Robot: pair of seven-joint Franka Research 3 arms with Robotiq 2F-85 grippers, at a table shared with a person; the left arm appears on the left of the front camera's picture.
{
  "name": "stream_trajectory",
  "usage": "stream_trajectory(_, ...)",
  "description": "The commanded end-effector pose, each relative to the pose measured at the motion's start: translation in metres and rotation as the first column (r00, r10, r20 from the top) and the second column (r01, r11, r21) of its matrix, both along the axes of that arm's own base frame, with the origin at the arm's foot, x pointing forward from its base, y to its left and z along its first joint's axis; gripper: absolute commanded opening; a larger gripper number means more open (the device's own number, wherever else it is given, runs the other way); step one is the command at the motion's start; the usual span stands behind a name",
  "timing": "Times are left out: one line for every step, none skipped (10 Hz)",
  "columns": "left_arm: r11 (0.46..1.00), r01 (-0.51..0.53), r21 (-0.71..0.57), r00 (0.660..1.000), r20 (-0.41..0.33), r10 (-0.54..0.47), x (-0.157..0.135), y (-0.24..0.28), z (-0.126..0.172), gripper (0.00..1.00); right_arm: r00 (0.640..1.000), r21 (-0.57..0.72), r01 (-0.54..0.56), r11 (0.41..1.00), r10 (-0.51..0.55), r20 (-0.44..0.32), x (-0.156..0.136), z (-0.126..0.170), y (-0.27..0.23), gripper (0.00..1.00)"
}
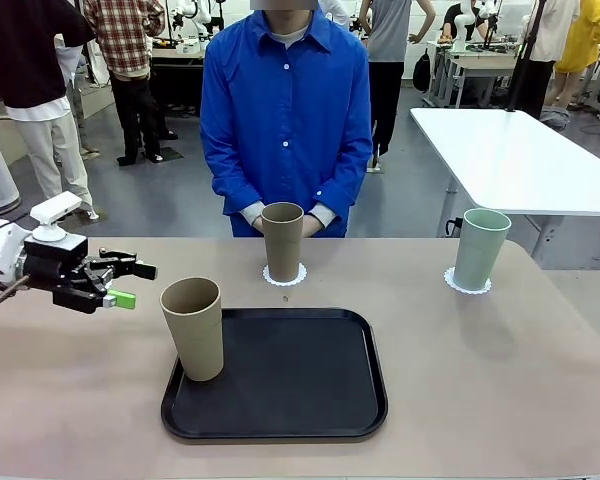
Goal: Place coasters on the table and set cups on them.
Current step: Take one Reusable plastic cup from the Flat Tray and place it on a coaster set by the human.
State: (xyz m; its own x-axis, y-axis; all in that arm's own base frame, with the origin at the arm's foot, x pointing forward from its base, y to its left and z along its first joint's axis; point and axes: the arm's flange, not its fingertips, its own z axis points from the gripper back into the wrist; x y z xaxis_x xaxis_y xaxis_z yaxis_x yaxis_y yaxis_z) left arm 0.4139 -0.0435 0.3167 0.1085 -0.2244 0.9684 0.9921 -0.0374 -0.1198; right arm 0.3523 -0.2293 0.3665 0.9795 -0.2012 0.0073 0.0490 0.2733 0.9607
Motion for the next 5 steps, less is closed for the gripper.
stream_trajectory(0.999, 0.012, -0.052, 0.999, 0.043, -0.01, 0.003, -0.008, -0.01, 1.0, 1.0, 0.008, -0.003, 1.0, 0.003, 0.002, -0.001, 0.001, 0.0, 1.0)
stream_trajectory(0.998, 0.031, -0.063, 0.998, 0.05, -0.028, 0.0, -0.009, -0.013, 1.0, 1.0, 0.008, -0.003, 1.0, 0.003, 0.002, -0.001, 0.001, 0.0, 1.0)
stream_trajectory(0.996, 0.054, -0.071, 0.996, 0.07, -0.049, -0.003, -0.012, -0.019, 1.0, 1.0, 0.008, -0.003, 1.0, 0.003, 0.002, -0.001, 0.001, 0.0, 1.0)
stream_trajectory(0.994, 0.07, -0.078, 0.995, 0.075, -0.065, -0.004, -0.012, -0.023, 1.0, 1.0, 0.008, -0.003, 1.0, 0.003, 0.002, -0.001, 0.001, 0.0, 1.0)
stream_trajectory(0.991, 0.098, -0.087, 0.992, 0.083, -0.091, -0.003, -0.014, -0.028, 1.0, 1.0, 0.008, -0.003, 1.0, 0.003, 0.002, -0.001, 0.001, 0.0, 1.0)
